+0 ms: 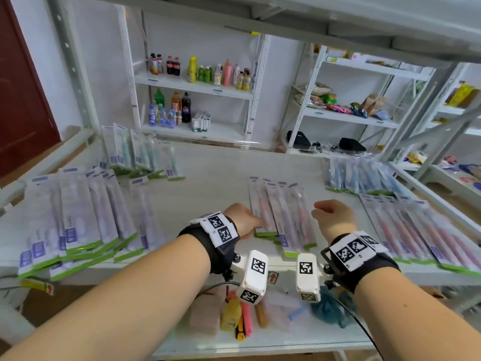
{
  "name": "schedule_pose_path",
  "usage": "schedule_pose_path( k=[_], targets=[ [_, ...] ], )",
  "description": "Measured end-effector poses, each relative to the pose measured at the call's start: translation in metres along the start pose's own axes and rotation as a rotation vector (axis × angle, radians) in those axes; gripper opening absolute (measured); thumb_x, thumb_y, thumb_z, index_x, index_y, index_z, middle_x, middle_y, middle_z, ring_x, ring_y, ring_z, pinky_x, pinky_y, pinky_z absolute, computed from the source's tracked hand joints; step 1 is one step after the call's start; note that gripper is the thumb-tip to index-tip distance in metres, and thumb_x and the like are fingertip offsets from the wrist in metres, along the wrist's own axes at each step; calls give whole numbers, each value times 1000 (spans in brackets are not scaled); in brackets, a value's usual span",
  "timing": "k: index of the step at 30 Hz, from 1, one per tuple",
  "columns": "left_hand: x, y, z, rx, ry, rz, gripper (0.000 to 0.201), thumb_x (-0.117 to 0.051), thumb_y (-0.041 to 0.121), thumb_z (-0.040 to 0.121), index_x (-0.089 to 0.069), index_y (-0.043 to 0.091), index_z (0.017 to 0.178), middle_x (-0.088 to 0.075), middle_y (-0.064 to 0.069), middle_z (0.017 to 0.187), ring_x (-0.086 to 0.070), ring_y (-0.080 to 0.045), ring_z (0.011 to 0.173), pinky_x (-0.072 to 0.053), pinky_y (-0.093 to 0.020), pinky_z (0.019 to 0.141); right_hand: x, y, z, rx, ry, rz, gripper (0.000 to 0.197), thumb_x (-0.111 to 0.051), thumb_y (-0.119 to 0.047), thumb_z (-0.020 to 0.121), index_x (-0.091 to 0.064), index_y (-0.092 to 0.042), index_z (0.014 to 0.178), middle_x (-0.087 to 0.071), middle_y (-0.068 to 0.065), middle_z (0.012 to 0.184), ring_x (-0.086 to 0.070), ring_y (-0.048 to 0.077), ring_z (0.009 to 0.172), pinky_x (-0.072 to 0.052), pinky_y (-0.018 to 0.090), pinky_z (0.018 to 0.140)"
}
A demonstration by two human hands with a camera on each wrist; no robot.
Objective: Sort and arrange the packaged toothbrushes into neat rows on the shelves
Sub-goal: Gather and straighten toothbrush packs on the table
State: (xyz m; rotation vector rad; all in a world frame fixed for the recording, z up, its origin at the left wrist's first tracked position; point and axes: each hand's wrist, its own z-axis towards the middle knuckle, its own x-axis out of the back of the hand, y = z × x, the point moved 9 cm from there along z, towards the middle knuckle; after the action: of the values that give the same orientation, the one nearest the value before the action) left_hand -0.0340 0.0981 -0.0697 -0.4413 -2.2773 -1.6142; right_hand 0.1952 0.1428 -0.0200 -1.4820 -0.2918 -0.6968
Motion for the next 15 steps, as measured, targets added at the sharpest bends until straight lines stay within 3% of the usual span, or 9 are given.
schedule_pose_path(
  k=[4,7,11,15],
  targets=[
    [-5,8,10,30,27,133,32,-69,39,79,-61,8,73,-59,-8,66,-52,-23,61,-41,-26,63,5,16,4,-47,-52,-21,21,-65,-16,84,-65,-10,105,-66,9,103,-54,17,81,-38,24,73],
    [-5,9,15,58,51,186,35,-69,44,78,-57,14,63,-54,0,57,-49,-16,52,-35,-23,50,-6,31,2,-117,-185,-114,31,-67,-36,83,-59,-14,103,-62,5,98,-54,16,76,-38,23,65],
    [-8,10,17,78,82,223,36,-72,46,74,-58,15,65,-54,2,57,-48,-11,52,-31,-24,46,-18,40,4,-108,-322,-181,52,-65,-51,80,-53,-14,115,-58,2,101,-54,19,88,-38,27,74],
    [-12,12,20,66,97,223,35,-71,44,76,-69,10,83,-62,-2,73,-54,-15,64,-36,-22,51,-24,43,7,-94,-389,-249,60,-65,-59,75,-54,-15,115,-64,3,102,-58,18,89,-39,27,74]
  ],
)
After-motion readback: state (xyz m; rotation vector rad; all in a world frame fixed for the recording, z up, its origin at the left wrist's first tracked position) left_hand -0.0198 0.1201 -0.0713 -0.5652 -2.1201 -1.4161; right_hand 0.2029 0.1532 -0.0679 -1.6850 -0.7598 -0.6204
